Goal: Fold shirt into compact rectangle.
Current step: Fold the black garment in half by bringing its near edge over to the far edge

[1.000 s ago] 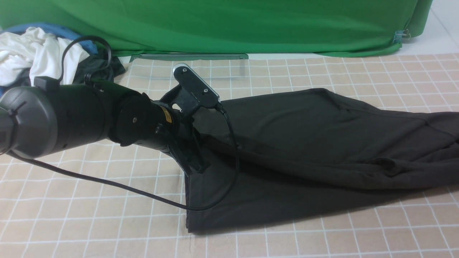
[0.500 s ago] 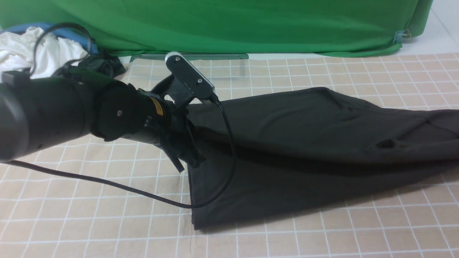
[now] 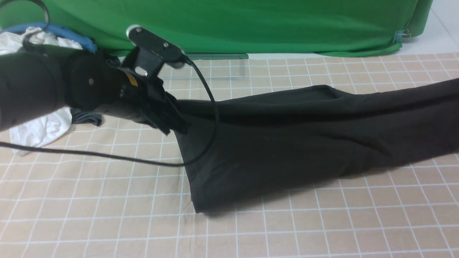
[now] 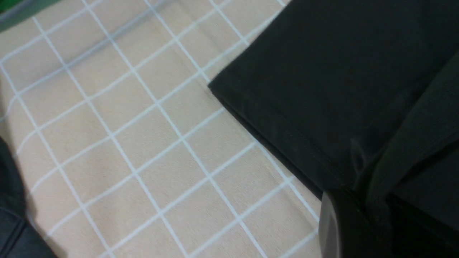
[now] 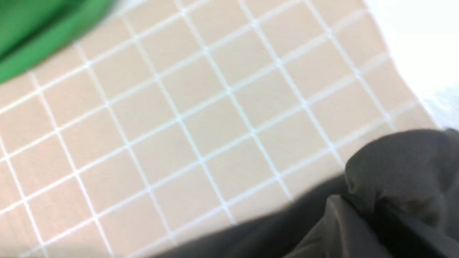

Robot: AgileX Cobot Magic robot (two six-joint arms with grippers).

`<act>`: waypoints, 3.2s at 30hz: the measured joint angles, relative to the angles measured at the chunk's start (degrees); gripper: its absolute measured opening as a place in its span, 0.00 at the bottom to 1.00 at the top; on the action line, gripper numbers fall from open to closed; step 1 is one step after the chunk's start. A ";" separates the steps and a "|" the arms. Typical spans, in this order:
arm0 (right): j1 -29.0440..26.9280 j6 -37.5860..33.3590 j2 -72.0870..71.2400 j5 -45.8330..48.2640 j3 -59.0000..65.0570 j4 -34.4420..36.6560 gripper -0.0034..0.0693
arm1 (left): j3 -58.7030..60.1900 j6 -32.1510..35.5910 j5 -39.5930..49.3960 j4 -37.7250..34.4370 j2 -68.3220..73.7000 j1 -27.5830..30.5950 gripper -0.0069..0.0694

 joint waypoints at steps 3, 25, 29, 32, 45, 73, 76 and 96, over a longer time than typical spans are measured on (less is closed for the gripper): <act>1.82 0.00 2.68 -1.50 -1.79 -0.07 0.13 | -1.91 0.06 -0.21 -0.64 1.87 1.62 0.13; 2.63 4.13 11.99 -20.42 -4.45 -0.33 0.17 | -15.63 2.82 -7.65 -1.09 23.32 3.23 0.13; 2.63 4.46 12.72 -21.72 -4.45 -0.39 0.18 | -15.63 2.82 -11.65 -1.57 24.64 3.23 0.13; 2.63 4.51 13.69 -22.40 -4.45 -0.44 0.21 | -15.63 2.36 -13.97 -1.97 25.59 3.23 0.13; 1.77 11.65 14.98 -30.35 -4.45 -0.64 0.28 | -15.63 -1.36 -23.24 -2.29 27.58 3.23 0.13; -5.00 -25.02 14.27 17.84 -30.07 2.52 0.08 | -47.32 -30.61 34.20 -3.83 21.32 6.36 0.80; -7.87 -27.53 16.14 22.34 -31.75 3.73 0.08 | -47.47 -31.00 35.38 -3.83 21.33 6.36 0.80; -9.13 -38.80 24.86 14.37 -30.07 7.57 0.84 | -47.47 -31.01 32.75 -4.75 21.38 6.47 0.80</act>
